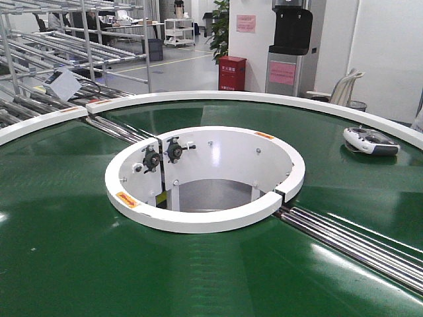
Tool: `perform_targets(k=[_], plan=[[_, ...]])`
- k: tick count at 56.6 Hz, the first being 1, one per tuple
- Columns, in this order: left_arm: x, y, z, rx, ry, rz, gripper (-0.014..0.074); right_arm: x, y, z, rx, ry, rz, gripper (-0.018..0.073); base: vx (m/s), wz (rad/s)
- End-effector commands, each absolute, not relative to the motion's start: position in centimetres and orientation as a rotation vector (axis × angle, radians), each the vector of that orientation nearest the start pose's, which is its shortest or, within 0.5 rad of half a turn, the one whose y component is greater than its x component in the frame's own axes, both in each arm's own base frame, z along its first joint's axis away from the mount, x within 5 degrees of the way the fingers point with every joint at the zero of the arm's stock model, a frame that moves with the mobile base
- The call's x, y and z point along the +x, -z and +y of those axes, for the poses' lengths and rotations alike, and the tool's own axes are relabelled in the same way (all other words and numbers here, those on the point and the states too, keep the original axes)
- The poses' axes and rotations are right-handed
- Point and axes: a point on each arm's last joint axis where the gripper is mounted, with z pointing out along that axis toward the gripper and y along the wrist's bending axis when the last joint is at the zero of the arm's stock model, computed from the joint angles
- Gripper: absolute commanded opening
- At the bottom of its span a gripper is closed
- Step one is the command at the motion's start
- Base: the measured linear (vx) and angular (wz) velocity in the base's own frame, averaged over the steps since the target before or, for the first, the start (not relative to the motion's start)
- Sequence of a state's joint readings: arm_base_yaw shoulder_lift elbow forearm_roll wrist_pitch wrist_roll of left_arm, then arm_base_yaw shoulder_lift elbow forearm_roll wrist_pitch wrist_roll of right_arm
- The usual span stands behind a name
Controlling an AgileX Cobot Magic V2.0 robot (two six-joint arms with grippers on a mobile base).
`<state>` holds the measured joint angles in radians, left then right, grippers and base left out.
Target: Grab plate from conveyor and place on tray
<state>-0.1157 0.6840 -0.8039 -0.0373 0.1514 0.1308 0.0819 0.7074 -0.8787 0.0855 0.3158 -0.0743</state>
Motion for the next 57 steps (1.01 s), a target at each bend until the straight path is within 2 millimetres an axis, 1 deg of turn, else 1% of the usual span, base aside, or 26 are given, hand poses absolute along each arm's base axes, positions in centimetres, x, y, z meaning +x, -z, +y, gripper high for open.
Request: perform_targets(k=[1,5,9,12,16,20,22,26,33,39,45,57], plan=[[13.4,-42.1,-1.7,0.109,0.083,1.477,0.0576,14.6,-42.5,2.2,-0.113,-0.144,1.609,0.0676,0.0,0.0],[13.6,-41.0,-1.7,0.089,0.115,1.603,0.0576,16.2,-41.3,3.7,-0.214,-0.179,1.775,0.0657,0.0,0.0],[14.7,-39.2,-1.9,0.096,0.116,1.779,0.0576,18.4,-39.9,5.5,-0.31,-0.213,1.966,0.0636,0.0,0.0],[15.5,-37.8,-2.0,0.103,0.115,1.903,0.0576,20.5,-38.6,6.8,-0.376,-0.212,2.09,0.0622,0.0,0.0],[17.1,-35.7,-2.2,0.102,0.114,2.079,0.0576,23.1,-36.3,8.4,-0.449,-0.2,2.24,0.0596,0.0,0.0],[19.0,-33.4,-2.3,0.103,0.088,2.246,0.0576,25.5,-33.4,9.7,-0.494,-0.177,2.371,0.0571,0.0,0.0],[19.8,-32.5,-2.3,0.099,0.065,2.3,0.0576,26.7,-31.7,10.1,-0.488,-0.173,2.438,0.0561,0.0,0.0],[21.1,-30.8,-2.1,0.064,0.025,2.397,0.0576,28.3,-29.1,10.7,-0.486,-0.168,2.533,0.0552,0.0,0.0],[22.8,-28.5,-1.7,0.041,-0.053,2.507,0.0576,29.8,-25.4,11.3,-0.492,-0.15,2.656,0.0549,0.0,0.0],[23.7,-27.3,-1.7,0.038,-0.082,2.548,0.0576,30.5,-23.9,11.5,-0.498,-0.142,2.695,0.0549,0.0,0.0],[24.3,-26.2,-1.8,0.03,-0.072,2.573,0.0576,30.8,-23.5,11.7,-0.495,-0.143,2.69,0.0549,0.0,0.0],[25.6,-23.2,-2.0,0.033,-0.071,2.68,0.0576,31.1,-23.6,11.8,-0.482,-0.156,2.66,0.0549,0.0,0.0]])
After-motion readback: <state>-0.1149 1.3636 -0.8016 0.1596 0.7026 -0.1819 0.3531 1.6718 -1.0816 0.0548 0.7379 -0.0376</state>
